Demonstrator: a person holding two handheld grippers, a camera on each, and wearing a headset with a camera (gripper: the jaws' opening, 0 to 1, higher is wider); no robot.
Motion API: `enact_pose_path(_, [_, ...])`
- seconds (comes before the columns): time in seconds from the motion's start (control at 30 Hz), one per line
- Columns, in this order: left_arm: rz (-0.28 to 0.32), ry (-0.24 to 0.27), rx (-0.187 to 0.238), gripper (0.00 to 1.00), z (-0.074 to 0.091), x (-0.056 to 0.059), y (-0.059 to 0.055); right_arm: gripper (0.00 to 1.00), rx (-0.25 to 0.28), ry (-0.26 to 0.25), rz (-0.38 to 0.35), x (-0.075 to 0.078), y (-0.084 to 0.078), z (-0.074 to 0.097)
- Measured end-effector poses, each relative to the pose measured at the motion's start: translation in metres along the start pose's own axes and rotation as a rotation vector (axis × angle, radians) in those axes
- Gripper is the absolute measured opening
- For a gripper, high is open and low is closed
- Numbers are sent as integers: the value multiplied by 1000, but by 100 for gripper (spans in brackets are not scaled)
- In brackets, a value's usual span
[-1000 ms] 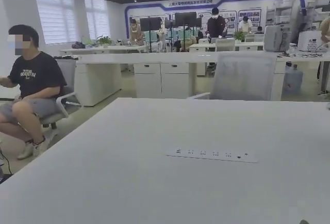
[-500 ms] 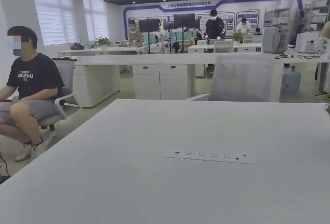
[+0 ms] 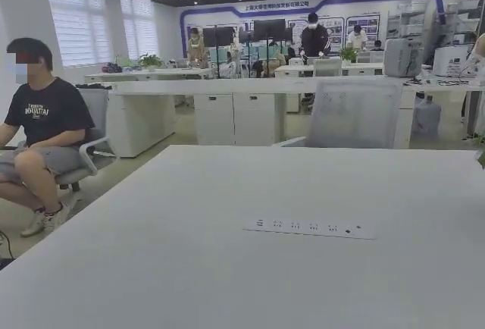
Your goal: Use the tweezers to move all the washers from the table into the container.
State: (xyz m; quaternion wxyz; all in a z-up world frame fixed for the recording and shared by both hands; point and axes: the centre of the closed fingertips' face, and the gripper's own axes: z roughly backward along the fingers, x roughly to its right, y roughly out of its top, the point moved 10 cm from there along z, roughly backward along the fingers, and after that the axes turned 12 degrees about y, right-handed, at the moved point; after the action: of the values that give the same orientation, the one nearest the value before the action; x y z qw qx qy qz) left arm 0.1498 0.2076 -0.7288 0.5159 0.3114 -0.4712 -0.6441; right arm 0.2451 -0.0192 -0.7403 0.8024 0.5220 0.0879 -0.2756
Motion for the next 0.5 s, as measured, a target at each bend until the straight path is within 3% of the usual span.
enact_pose_path(0.23, [-3,0,-6,81,0,0,0,4,-28,3,-33,8,-12,-7])
enact_pose_path(0.5, [-5,0,-9,81,0,0,0,4,-35,4,-20,7,-13,-10])
